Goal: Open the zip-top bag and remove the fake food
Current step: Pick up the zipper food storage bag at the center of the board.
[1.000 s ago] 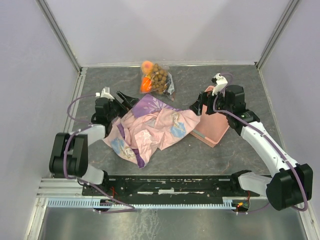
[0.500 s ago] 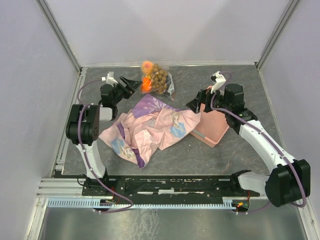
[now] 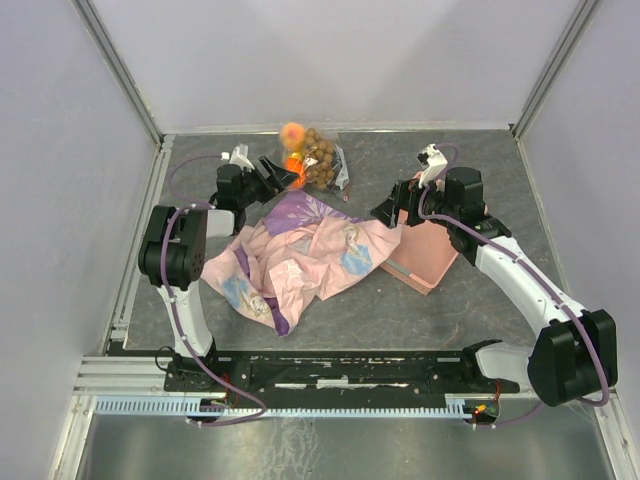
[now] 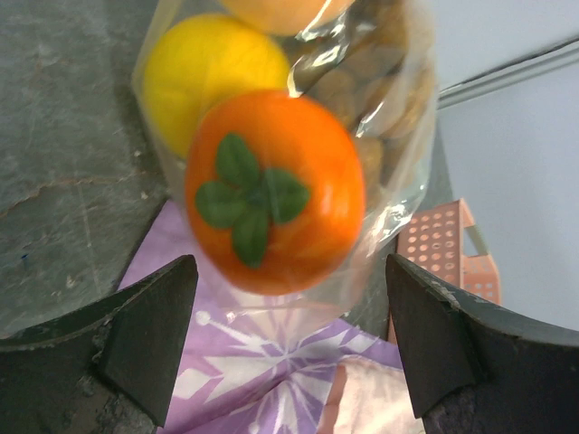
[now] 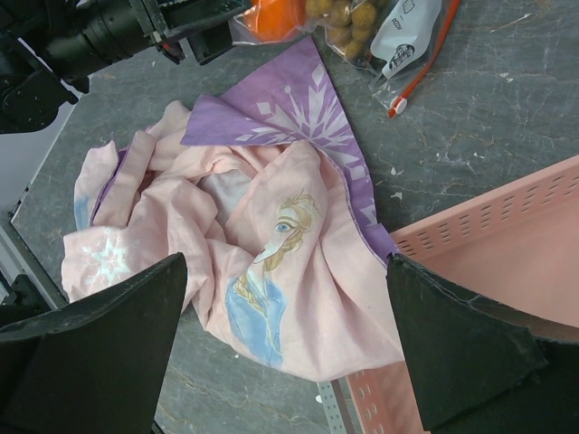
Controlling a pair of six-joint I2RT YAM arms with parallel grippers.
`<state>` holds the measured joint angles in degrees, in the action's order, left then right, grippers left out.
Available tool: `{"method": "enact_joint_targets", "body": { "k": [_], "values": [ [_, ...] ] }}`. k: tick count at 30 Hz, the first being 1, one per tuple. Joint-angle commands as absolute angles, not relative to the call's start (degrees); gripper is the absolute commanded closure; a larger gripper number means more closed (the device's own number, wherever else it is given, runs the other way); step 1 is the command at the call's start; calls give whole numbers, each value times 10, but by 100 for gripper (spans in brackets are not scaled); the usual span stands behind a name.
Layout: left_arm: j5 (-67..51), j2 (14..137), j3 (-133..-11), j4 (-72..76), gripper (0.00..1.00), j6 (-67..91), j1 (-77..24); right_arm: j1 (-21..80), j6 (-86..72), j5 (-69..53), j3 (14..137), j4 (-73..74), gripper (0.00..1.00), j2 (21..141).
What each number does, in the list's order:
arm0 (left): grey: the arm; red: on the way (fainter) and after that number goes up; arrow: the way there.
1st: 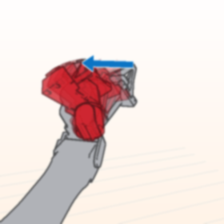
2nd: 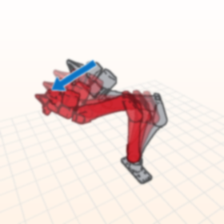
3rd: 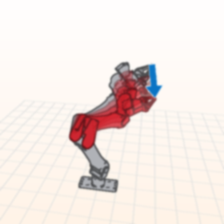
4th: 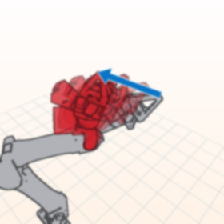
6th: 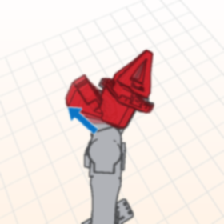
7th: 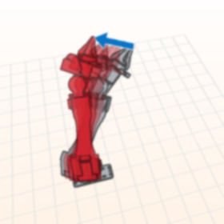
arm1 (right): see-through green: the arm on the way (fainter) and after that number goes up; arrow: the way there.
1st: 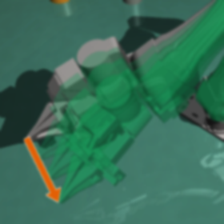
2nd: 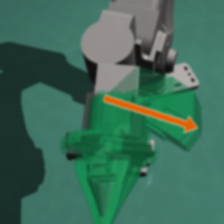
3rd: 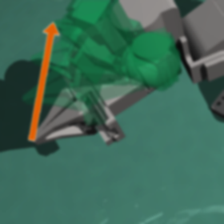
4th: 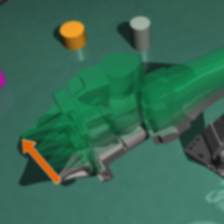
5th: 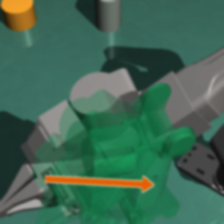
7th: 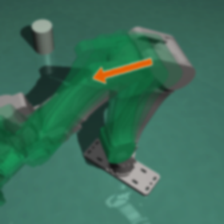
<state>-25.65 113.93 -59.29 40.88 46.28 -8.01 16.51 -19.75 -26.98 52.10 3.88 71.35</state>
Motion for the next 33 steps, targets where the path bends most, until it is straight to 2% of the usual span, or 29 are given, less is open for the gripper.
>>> {"method": "enact_joint_targets", "body": {
  "k": [1,7,14,17,21,26,33],
  "values": [
    [-226,1125,-600,364,10,397,-88,168,-202,-283,530,17,1,715],
    [-220,1131,-629,329,13,376,-106,169,-201,-281,529,18,1,715],
    [-214,1146,-655,315,32,378,-110,169,-198,-280,528,22,1,715],
    [-218,1145,-664,308,45,378,-111,169,-196,-278,529,24,1,714],
    [-219,1143,-673,288,71,368,-111,168,-196,-277,529,23,1,716],
    [-217,1135,-684,265,96,353,-110,169,-196,-277,529,23,1,721],
    [-248,1054,-641,257,97,361,-110,169,-196,-278,521,9,1,720]
  ]
}}
